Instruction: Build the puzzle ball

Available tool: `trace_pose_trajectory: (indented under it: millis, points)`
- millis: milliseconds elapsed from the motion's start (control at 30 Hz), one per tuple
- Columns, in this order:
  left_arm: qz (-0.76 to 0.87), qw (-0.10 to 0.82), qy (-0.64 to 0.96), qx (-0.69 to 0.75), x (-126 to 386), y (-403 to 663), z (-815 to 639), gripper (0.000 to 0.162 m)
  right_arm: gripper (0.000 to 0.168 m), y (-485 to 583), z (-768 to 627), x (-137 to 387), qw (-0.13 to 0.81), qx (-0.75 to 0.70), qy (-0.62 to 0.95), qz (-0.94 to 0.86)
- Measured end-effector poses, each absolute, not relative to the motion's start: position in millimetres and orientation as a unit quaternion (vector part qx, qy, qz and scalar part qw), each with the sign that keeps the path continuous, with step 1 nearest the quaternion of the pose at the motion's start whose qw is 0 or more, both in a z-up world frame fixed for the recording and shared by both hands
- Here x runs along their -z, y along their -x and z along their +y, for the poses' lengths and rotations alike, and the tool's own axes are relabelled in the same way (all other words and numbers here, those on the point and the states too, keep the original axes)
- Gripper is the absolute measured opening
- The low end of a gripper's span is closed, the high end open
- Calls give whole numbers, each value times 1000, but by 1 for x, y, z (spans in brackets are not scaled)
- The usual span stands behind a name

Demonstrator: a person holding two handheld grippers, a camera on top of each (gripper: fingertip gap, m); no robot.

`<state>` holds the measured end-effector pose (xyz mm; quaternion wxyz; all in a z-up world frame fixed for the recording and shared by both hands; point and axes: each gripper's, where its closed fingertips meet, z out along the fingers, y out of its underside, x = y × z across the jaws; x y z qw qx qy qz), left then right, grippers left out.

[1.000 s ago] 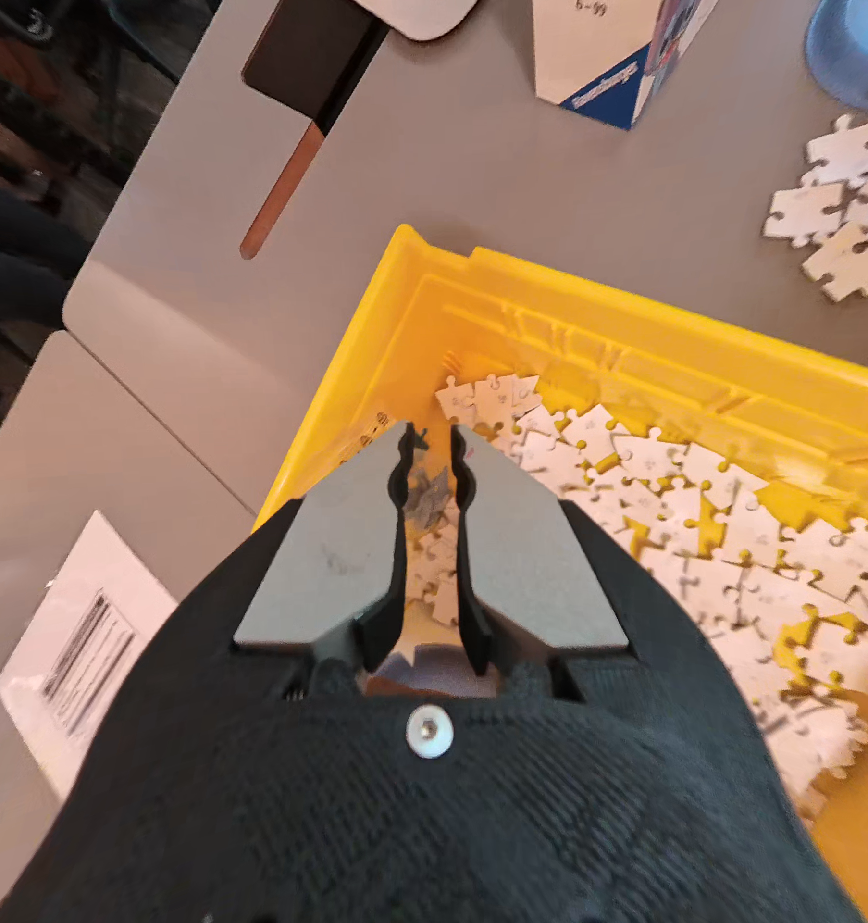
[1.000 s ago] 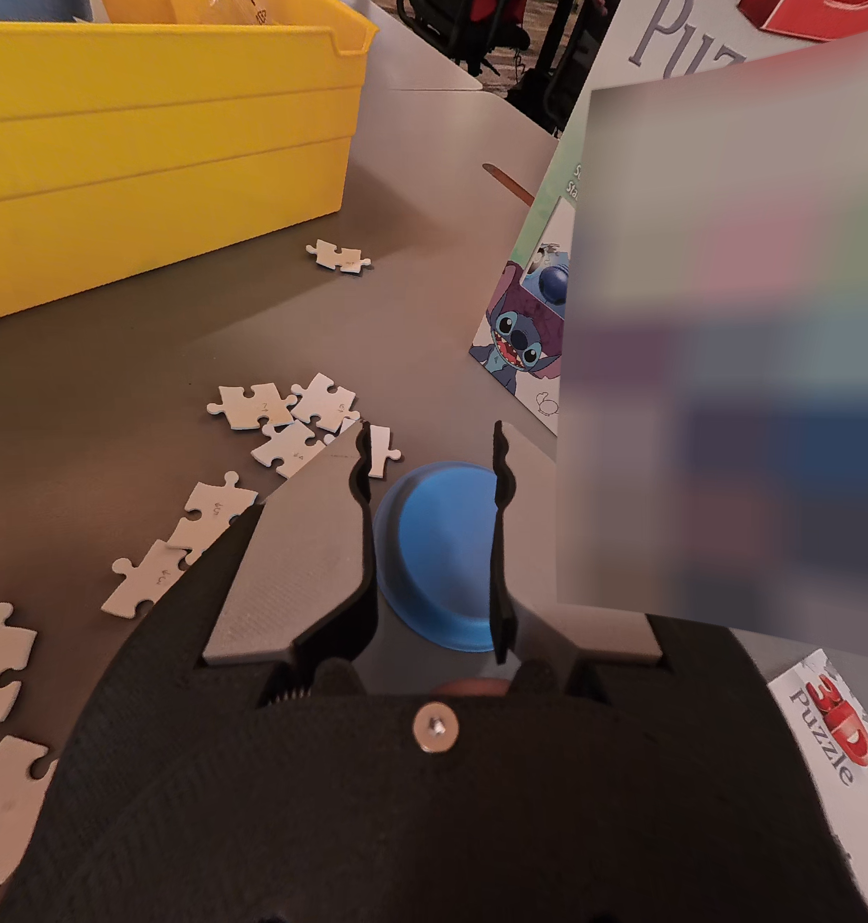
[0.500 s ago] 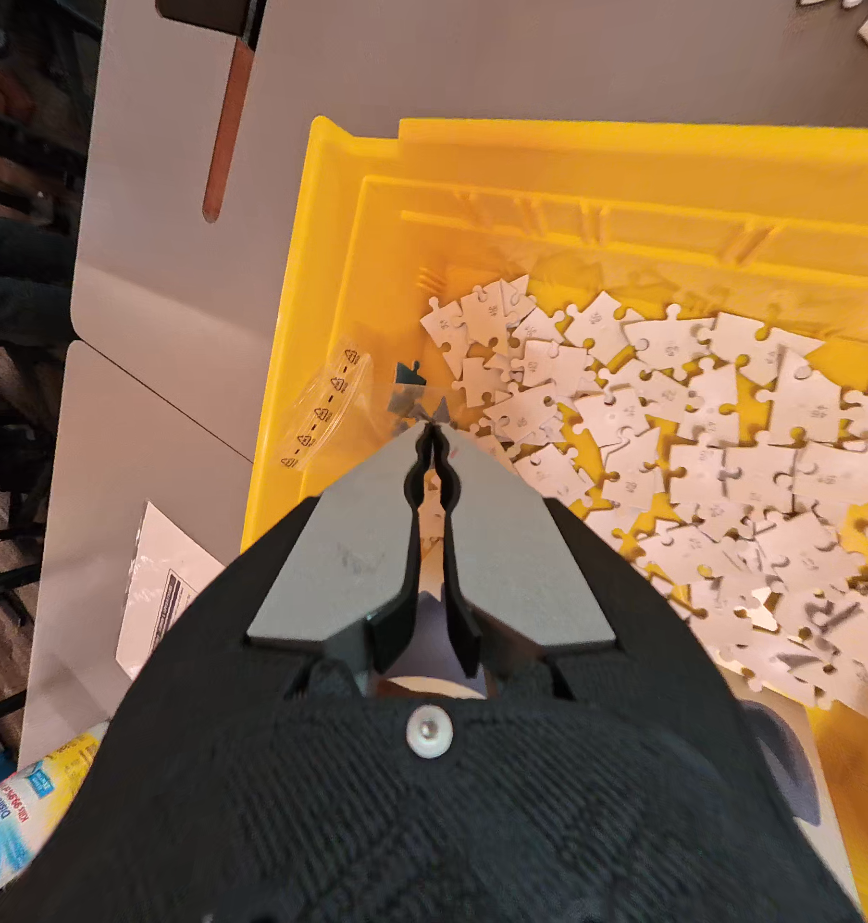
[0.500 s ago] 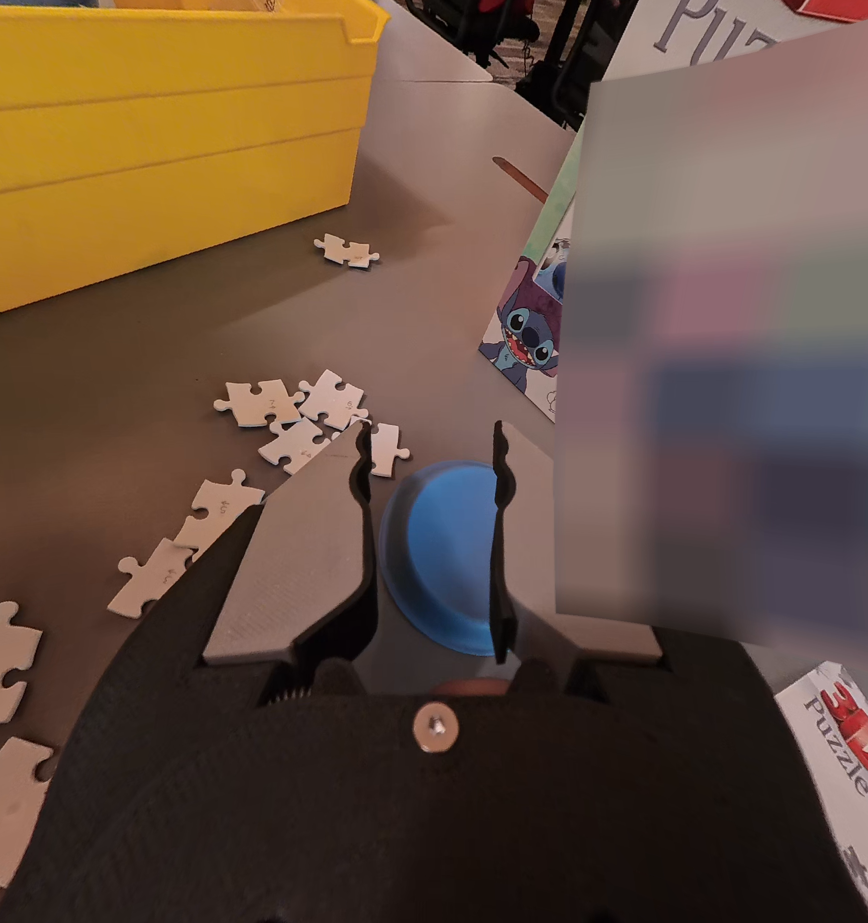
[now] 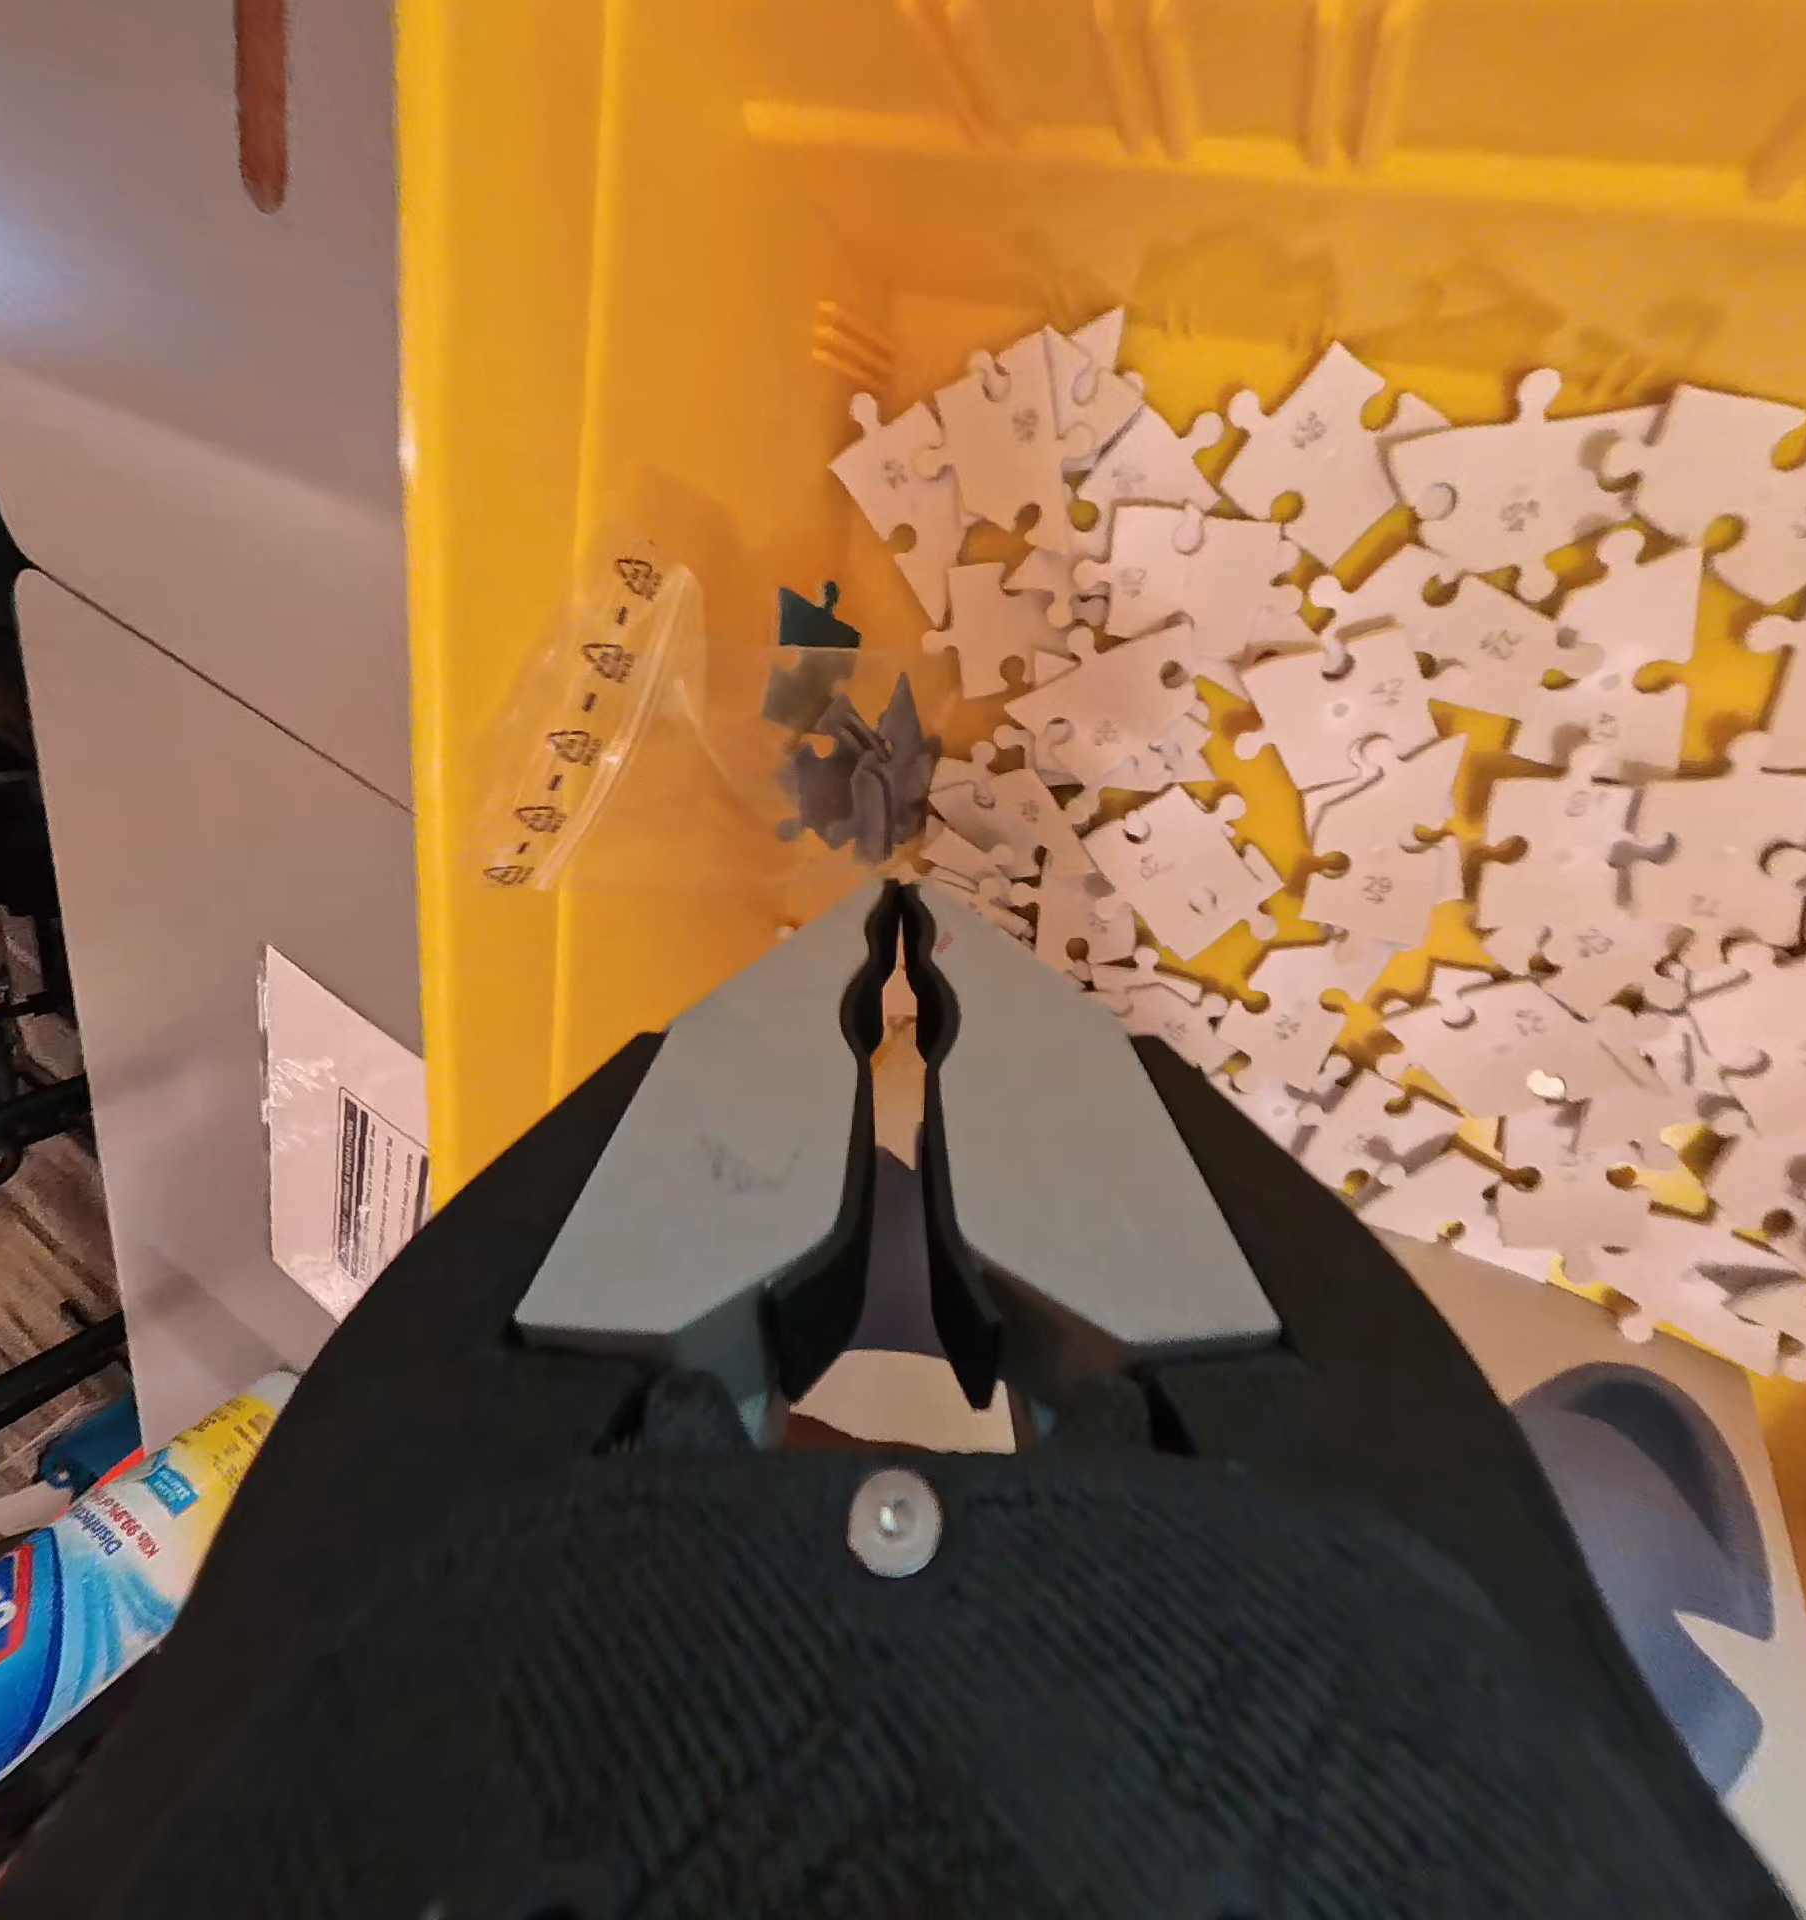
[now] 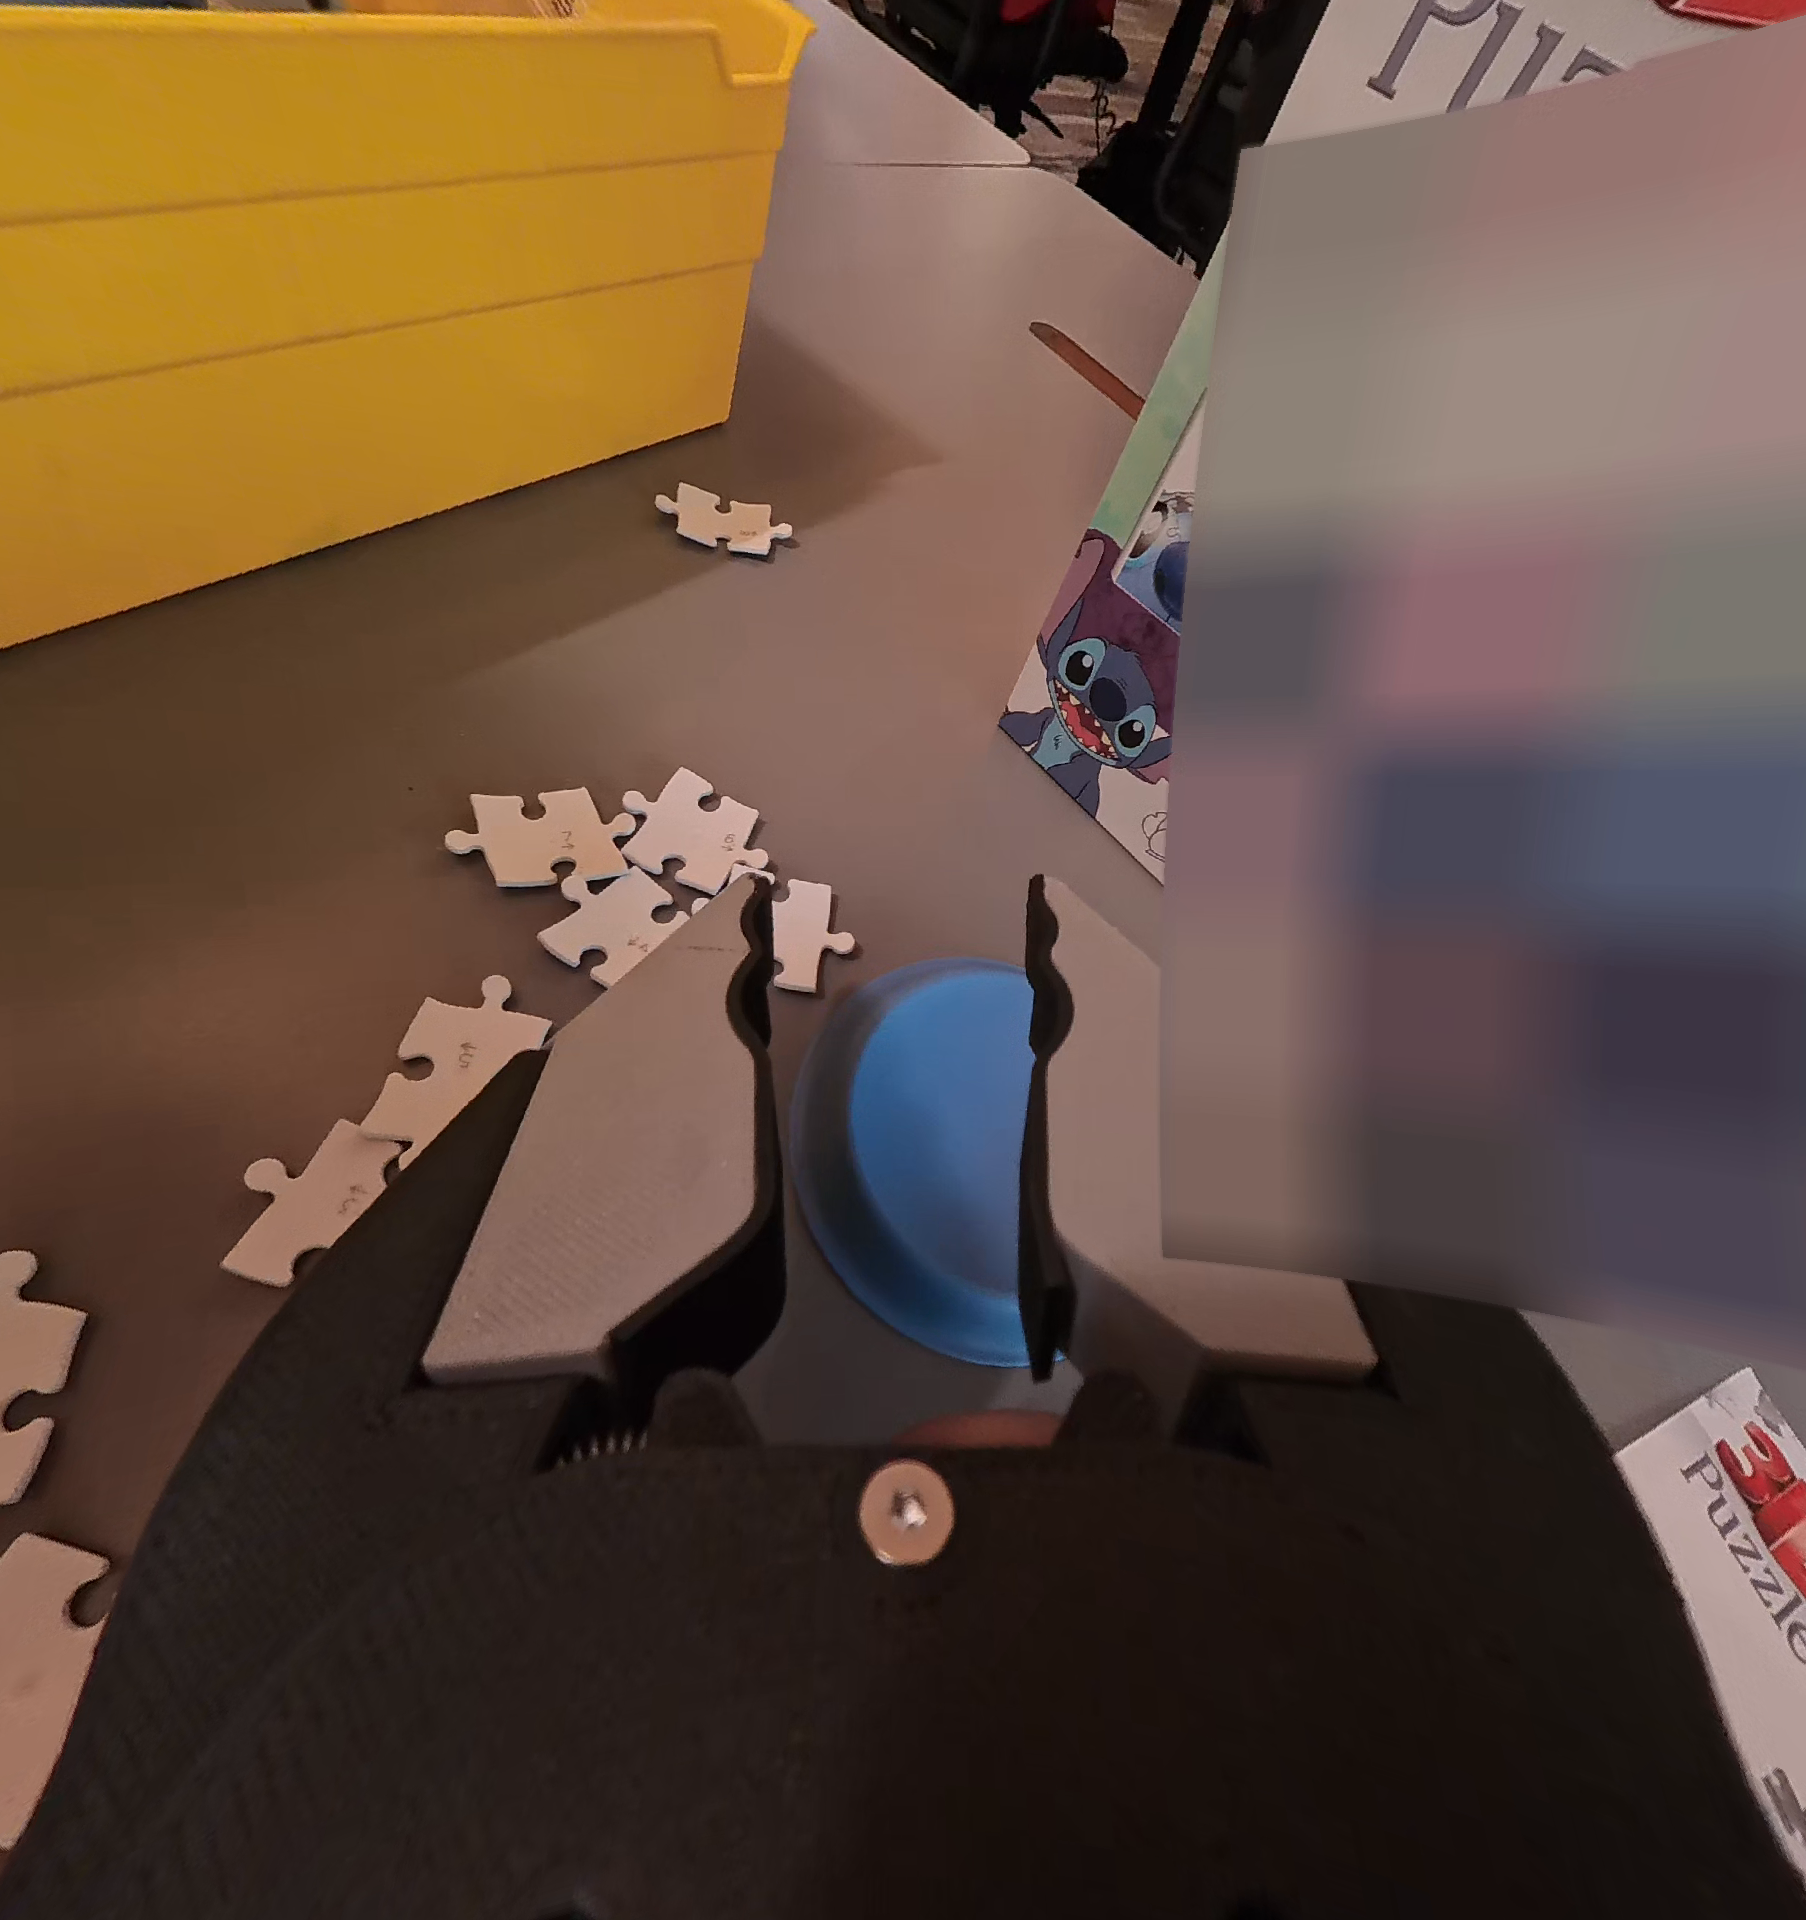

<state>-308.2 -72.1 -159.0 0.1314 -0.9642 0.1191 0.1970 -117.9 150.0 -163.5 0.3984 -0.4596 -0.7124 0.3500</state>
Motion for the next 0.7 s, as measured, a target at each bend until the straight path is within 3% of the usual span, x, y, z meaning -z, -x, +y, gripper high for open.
trace_pose_trajectory:
  millis: [33, 300, 700]
  points:
    - [127, 123, 966, -187, 163, 304, -74, 0, 46, 118, 150, 163, 399, -350, 459, -713]
    - [169, 97, 971, -138, 180, 279, -76, 0, 46, 118, 148, 163, 401, -347, 455, -716]
    - [262, 1, 949, -178, 206, 274, -96, 0, 46, 118, 148, 163, 402, -346, 455, -716]
